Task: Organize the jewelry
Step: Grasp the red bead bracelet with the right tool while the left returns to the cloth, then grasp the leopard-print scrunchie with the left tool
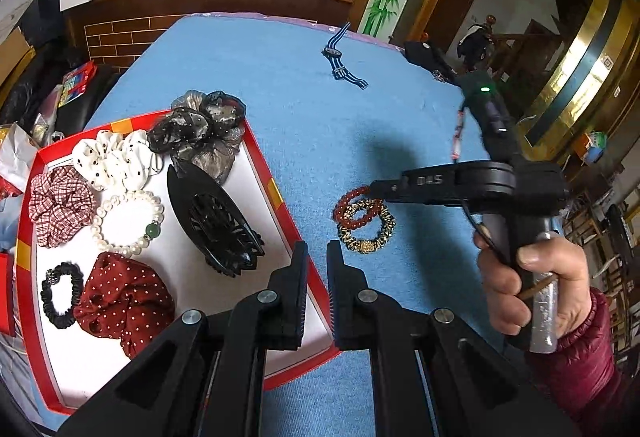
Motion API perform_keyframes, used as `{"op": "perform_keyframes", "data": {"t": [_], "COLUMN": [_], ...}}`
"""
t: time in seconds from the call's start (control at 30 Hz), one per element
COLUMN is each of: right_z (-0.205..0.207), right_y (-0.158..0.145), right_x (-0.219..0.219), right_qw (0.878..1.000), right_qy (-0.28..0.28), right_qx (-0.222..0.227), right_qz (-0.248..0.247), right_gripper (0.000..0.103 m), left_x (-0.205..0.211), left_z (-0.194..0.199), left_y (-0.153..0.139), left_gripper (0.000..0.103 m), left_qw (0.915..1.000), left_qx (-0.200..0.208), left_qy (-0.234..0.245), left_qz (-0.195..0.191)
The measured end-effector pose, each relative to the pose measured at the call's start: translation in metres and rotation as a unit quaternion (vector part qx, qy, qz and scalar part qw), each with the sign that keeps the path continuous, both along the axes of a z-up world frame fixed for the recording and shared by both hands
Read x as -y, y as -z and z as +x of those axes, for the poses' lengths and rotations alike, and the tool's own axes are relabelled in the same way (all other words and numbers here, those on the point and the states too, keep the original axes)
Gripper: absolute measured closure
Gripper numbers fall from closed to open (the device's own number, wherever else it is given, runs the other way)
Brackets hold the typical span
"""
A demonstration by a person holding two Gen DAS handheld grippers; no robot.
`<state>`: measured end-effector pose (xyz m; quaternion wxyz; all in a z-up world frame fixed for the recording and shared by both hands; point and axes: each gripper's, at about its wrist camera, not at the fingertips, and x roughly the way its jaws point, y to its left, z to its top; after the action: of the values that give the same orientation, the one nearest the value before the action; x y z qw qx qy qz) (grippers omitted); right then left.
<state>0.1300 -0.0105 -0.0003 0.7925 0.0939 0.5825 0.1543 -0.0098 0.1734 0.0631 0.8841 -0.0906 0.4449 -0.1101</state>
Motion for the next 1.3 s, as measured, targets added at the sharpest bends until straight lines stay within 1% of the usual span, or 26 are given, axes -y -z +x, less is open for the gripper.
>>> {"op": "perform_keyframes", "data": {"t": [0.1,0.13,0.17,0.23,0.27,0.3,0.33,0.4,0.5,0.57,0.63,0.77,0.9,1.07,1.3], "right_z": [0.003,0.003,0.003,0.003,0.004,0.004,0.005,0.004,0.004,0.001,-0.004,-0.017,-0.019,-0.024,-0.027], "right_y": [-0.002,-0.002,-0.002,-0.003,-0.004,-0.006,-0.007,-0.01,-0.018,-0.021,-0.029,-0.042,-0.044,-0.049,-0.054], "right_x": [-0.008,-0.011,-0.014,-0.011,-0.008,-0.002,0.006,0.024,0.062,0.081,0.107,0.14,0.145,0.148,0.142], "right_qw": [1.0,0.999,0.998,0.998,0.997,0.996,0.994,0.993,0.986,0.985,0.986,0.981,0.982,0.983,0.983], "right_qy": [-0.008,-0.014,-0.019,-0.018,-0.014,-0.006,0.003,0.021,0.063,0.084,0.102,0.132,0.13,0.123,0.11], "right_qx": [0.013,0.02,0.029,0.038,0.043,0.056,0.067,0.077,0.103,0.11,0.118,0.14,0.136,0.14,0.149], "right_qz": [-0.019,-0.034,-0.05,-0.049,-0.055,-0.071,-0.084,-0.092,-0.115,-0.103,-0.059,-0.038,-0.017,0.0,0.016], "right_gripper": [0.082,0.091,0.096,0.096,0.096,0.096,0.096,0.096,0.097,0.097,0.097,0.097,0.097,0.096,0.096], "left_x": [0.0,0.0,0.001,0.004,0.006,0.008,0.013,0.02,0.035,0.049,0.069,0.099,0.122,0.129,0.136], "left_z": [0.003,0.004,0.006,0.008,0.008,0.009,0.011,0.015,0.025,0.036,0.049,0.08,0.111,0.136,0.145], "left_y": [0.002,0.003,0.003,0.003,0.003,0.004,0.004,0.005,0.007,0.01,0.013,0.025,0.039,0.059,0.063], "left_gripper": [0.095,0.095,0.095,0.095,0.095,0.095,0.095,0.094,0.094,0.094,0.094,0.094,0.094,0.095,0.095], "left_qw": [1.0,1.0,1.0,1.0,0.9999,0.9999,0.9999,0.9997,0.9992,0.9987,0.9977,0.9957,0.994,0.9915,0.9907], "left_qx": [-0.003,-0.004,-0.005,-0.007,-0.009,-0.01,-0.011,-0.014,-0.025,-0.035,-0.046,-0.071,-0.089,-0.112,-0.106], "left_qy": [0.0,0.0,0.001,0.003,0.004,0.005,0.008,0.012,0.023,0.032,0.047,0.057,0.053,0.036,0.022], "left_qz": [0.001,0.002,0.003,0.006,0.007,0.008,0.01,0.016,0.02,0.018,0.015,0.014,0.035,0.054,0.082]}}
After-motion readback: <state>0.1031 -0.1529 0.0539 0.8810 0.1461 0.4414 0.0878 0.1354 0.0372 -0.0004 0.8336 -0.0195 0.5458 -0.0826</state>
